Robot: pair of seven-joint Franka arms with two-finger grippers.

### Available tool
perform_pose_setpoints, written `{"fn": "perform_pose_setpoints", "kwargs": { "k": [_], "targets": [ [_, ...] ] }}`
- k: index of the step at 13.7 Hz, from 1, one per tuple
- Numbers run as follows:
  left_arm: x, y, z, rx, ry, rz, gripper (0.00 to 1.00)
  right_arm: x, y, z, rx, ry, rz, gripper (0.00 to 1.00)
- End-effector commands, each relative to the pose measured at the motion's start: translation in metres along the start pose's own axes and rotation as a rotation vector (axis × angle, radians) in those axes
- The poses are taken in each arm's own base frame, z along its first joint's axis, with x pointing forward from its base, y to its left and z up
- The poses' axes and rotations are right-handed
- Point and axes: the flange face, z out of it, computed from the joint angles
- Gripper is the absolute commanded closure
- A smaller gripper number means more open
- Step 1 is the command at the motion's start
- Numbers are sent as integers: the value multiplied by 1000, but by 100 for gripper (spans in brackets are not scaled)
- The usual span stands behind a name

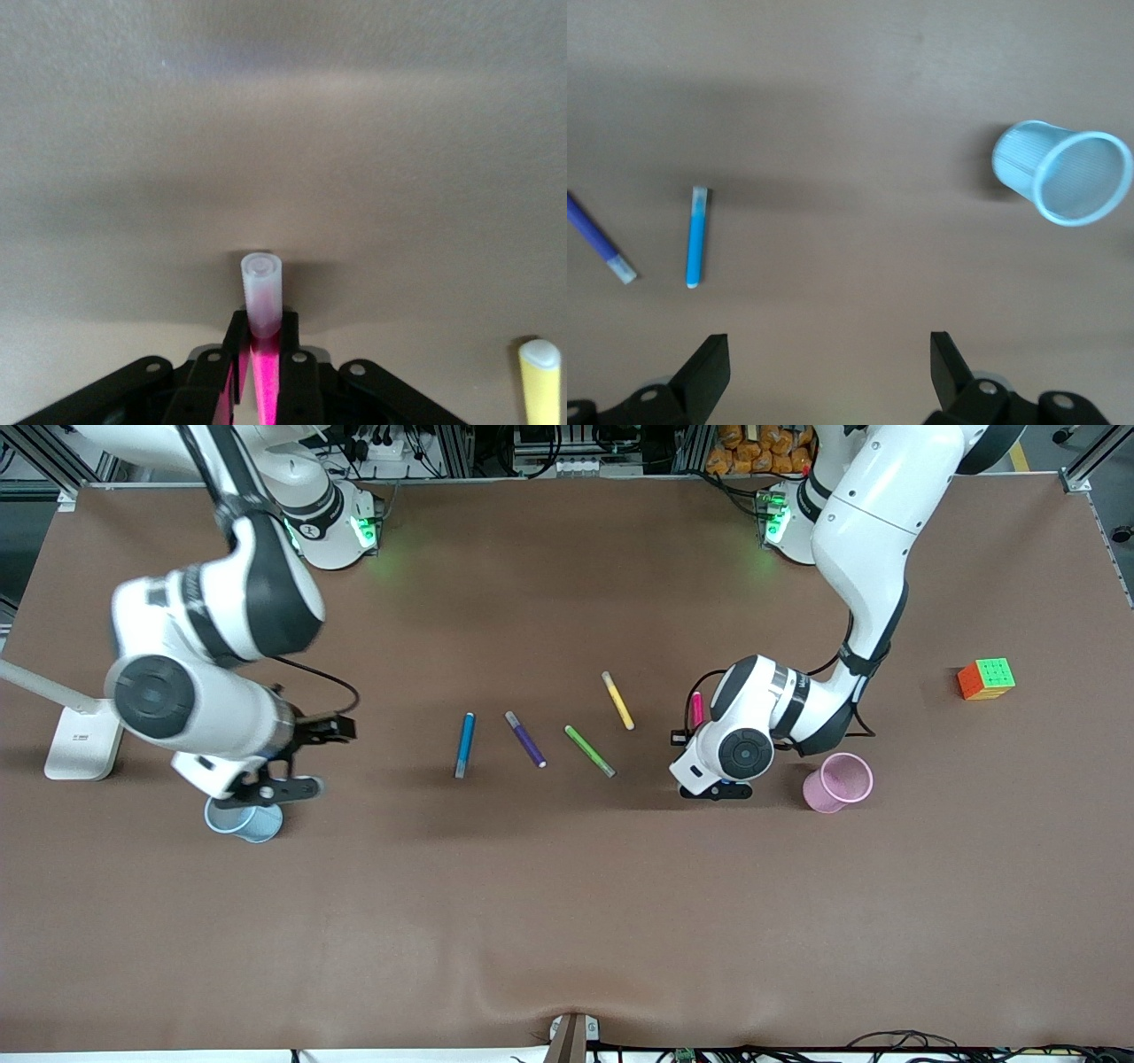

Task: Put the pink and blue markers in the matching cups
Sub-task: 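Lift the pink marker with the left gripper while the right gripper reaches the blue marker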

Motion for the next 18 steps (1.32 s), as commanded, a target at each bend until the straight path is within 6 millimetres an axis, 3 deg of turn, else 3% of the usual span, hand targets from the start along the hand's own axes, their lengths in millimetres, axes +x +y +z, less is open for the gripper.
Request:
{"fn": "perform_pose_setpoints", "kwargs": {
  "k": [1,4,7,10,12,14,15,16,18],
  "targets": [
    [6,4,-36,-18,31,4,100,7,-1,43,23,31,24,0],
    [3,-7,-84,-24,59,-19,100,12,-18,82,27,54,5,0],
    [8,-38,-137,-43,79,-52,100,15,-38,112,26,77,28,0],
    [9,-56,-188,-82,112,-91,100,7,-60,137,26,106,28,0],
    [10,-79,-220,-106,106,-123,100,3,-75,149,28,131,6,0],
    [11,-125,-259,-130,95,-180,100,4,-89,166,42,143,-3,0],
    [11,-139,-263,-134,88,-199,100,7,-93,176,59,141,6,0],
    [2,-152,-283,-142,120,-236,100,9,-95,181,83,141,24,0],
    [-13,-159,-307,-142,163,-276,100,8,-102,187,95,132,27,0]
  ]
}}
